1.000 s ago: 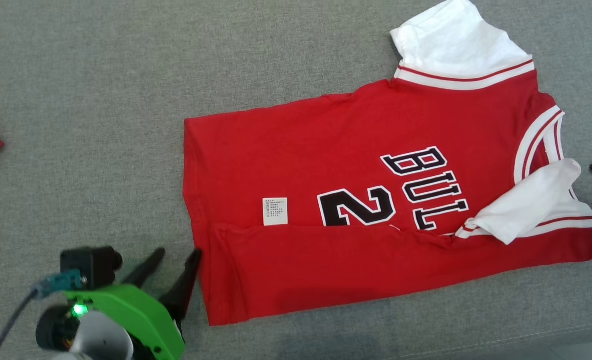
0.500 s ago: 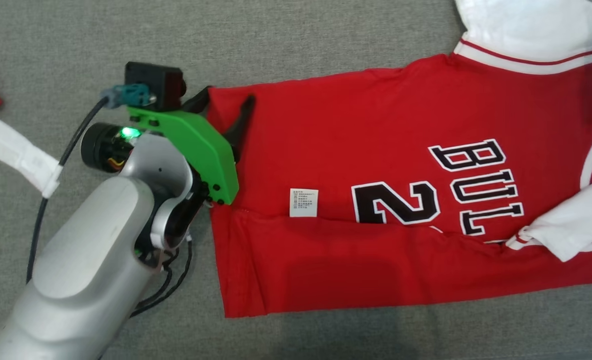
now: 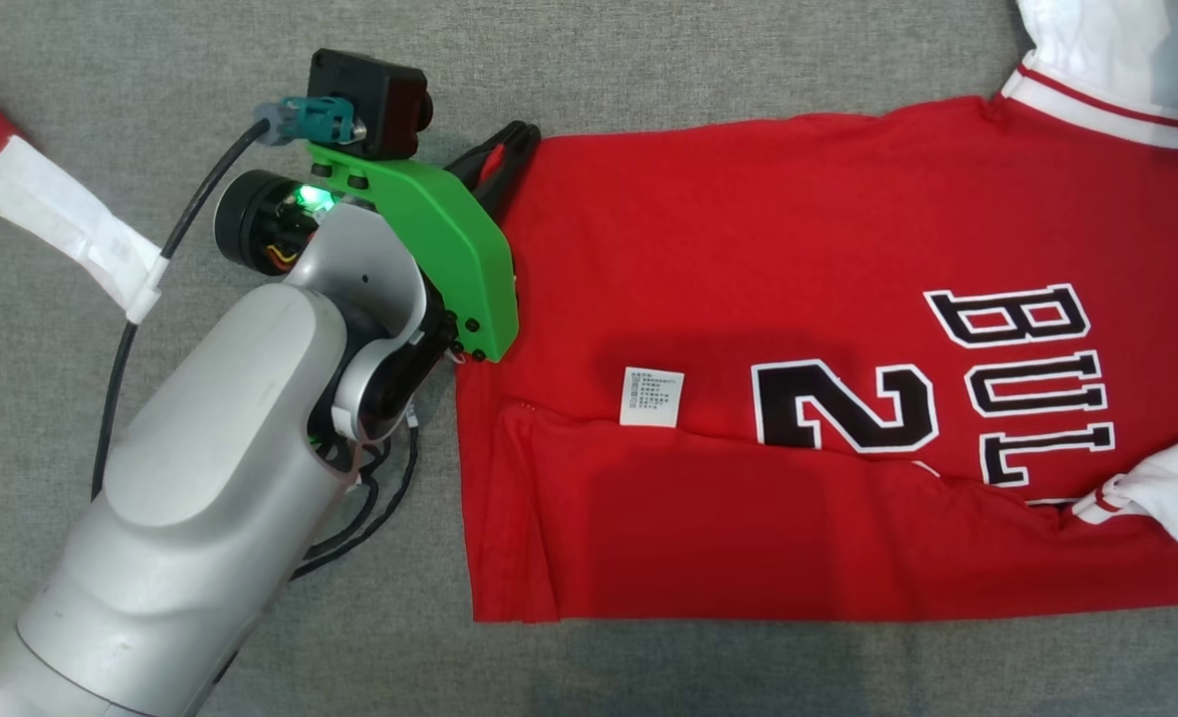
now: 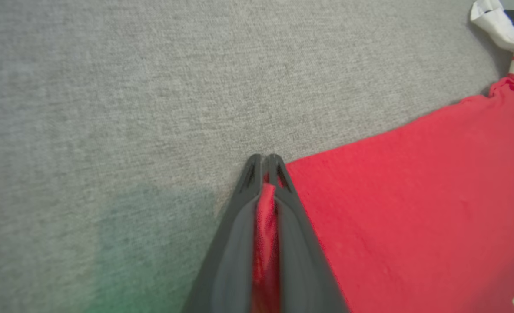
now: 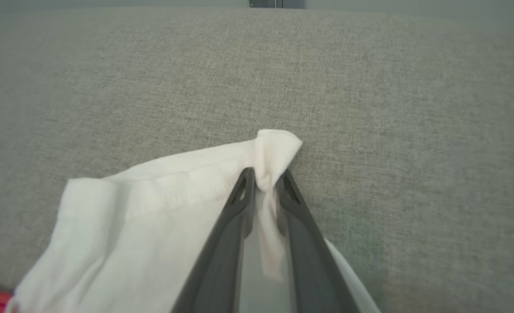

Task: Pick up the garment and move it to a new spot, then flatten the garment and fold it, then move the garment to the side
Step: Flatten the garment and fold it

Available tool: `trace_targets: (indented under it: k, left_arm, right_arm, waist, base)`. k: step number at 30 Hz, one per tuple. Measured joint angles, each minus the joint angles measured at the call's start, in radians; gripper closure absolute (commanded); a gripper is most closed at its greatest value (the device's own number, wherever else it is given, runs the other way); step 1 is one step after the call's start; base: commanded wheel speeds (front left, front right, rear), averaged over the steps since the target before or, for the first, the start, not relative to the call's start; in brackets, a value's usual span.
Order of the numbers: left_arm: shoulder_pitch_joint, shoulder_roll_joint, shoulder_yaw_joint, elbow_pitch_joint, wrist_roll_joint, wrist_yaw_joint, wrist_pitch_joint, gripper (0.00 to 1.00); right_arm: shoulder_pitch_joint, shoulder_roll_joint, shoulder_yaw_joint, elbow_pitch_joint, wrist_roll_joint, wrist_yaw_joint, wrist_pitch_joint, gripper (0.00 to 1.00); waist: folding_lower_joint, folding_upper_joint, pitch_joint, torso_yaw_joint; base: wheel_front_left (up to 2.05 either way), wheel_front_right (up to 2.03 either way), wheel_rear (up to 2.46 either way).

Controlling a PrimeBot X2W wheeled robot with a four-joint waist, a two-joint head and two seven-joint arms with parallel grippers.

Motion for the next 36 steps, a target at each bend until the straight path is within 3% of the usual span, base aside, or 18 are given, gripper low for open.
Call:
trace_targets:
  k: [10, 18, 23, 27, 30, 36]
  left_arm:
    - [0.085, 0.048, 0.019, -0.055, -0.015, 0.001, -0.042, 1.00]
    - [0.281, 0.141, 0.042, -0.240, -0.052, 0.045, -0.069, 1.00]
    - [0.398, 0.204, 0.051, -0.360, -0.058, 0.081, -0.079, 1.00]
    - [0.500, 0.235, 0.049, -0.418, -0.068, 0.114, -0.094, 1.00]
    - [0.567, 0.246, 0.046, -0.426, -0.073, 0.128, -0.117, 1.00]
    - [0.625, 0.231, 0.048, -0.404, -0.086, 0.117, -0.185, 1.00]
  right_arm:
    - [0.062, -0.065, 0.041, -0.088, 0.166, 0.002, -0.216, 1.00]
    - [0.335, -0.185, 0.008, -0.256, 0.299, 0.002, -0.378, 1.00]
    - [0.556, -0.227, -0.044, -0.359, 0.348, 0.002, -0.456, 1.00]
    - [0.719, -0.216, -0.066, -0.412, 0.357, 0.002, -0.491, 1.00]
    - [0.814, -0.170, -0.065, -0.432, 0.360, 0.002, -0.510, 1.00]
    - [0.886, -0.085, -0.035, -0.403, 0.344, 0.002, -0.522, 1.00]
  waist:
    - [0.0001, 0.0000, -0.075, -0.045]
    - [0.0000, 0.0000, -0.188, -0.095]
    - [0.0000, 0.0000, -0.261, -0.129]
    - [0.0000, 0.0000, -0.305, -0.162]
    - [0.0000, 0.0000, -0.328, -0.193]
    - [0.0000, 0.0000, -0.359, -0.229]
  base:
    - [0.00, 0.00, 0.00]
    - [0.00, 0.00, 0.00]
    - [0.00, 0.00, 0.00]
    - [0.00, 0.00, 0.00]
    - [0.00, 0.00, 0.00]
    - [0.00, 0.00, 0.00]
